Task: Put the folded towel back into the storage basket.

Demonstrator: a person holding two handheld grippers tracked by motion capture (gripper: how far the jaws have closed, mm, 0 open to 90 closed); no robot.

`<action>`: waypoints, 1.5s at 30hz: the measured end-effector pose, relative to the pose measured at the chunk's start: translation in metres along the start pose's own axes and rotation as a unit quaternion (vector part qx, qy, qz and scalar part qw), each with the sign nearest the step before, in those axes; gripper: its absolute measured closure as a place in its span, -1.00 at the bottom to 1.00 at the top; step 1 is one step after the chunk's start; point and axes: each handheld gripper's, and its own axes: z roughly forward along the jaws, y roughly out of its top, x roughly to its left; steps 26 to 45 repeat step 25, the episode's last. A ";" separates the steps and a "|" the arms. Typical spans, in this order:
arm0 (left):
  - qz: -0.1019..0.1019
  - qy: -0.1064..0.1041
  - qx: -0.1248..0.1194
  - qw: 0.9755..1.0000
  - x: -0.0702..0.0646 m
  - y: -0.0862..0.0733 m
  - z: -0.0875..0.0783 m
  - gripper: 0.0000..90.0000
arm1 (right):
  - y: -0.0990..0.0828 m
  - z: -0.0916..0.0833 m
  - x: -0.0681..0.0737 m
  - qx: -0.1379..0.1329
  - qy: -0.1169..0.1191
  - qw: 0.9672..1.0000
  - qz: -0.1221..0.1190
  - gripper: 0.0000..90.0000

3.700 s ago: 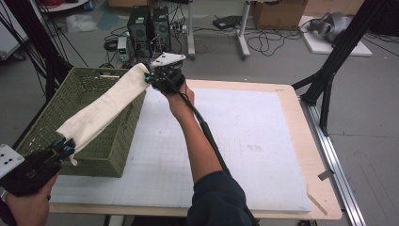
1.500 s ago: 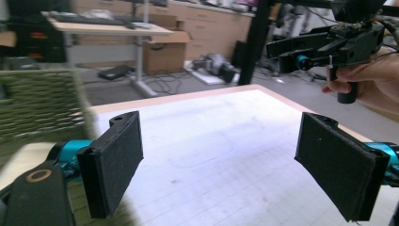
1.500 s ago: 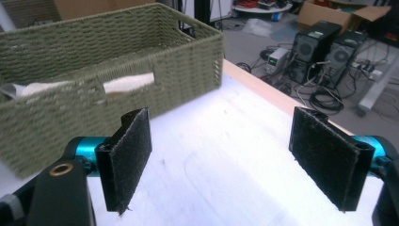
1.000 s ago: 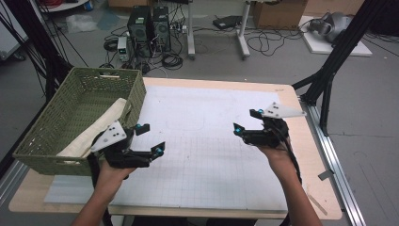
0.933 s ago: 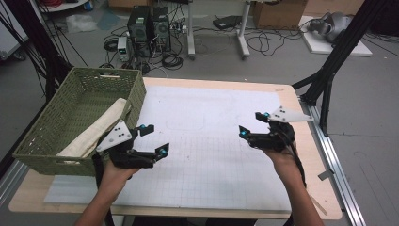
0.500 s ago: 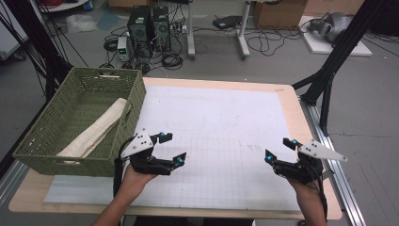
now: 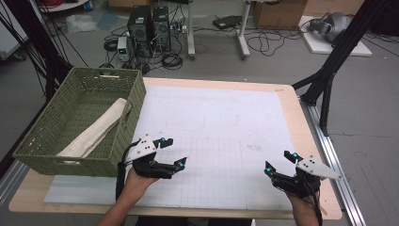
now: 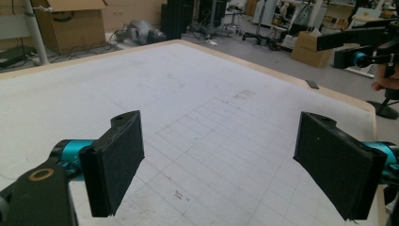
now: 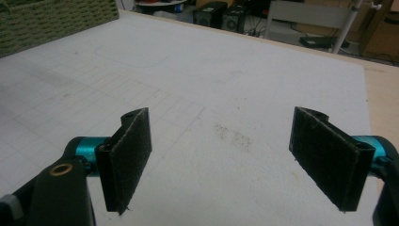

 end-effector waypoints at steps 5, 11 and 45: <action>0.000 0.004 0.001 1.000 0.000 -0.001 -0.003 -0.63 | 0.000 0.000 0.001 0.005 0.000 1.000 0.002 -0.56; 0.000 0.006 0.004 1.000 -0.001 -0.001 -0.004 -0.62 | 0.001 0.003 0.004 0.010 0.004 1.000 -0.003 -0.56; 0.000 0.014 0.010 1.000 0.001 -0.002 -0.003 -0.62 | -0.001 0.006 0.003 0.017 0.006 1.000 -0.010 -0.56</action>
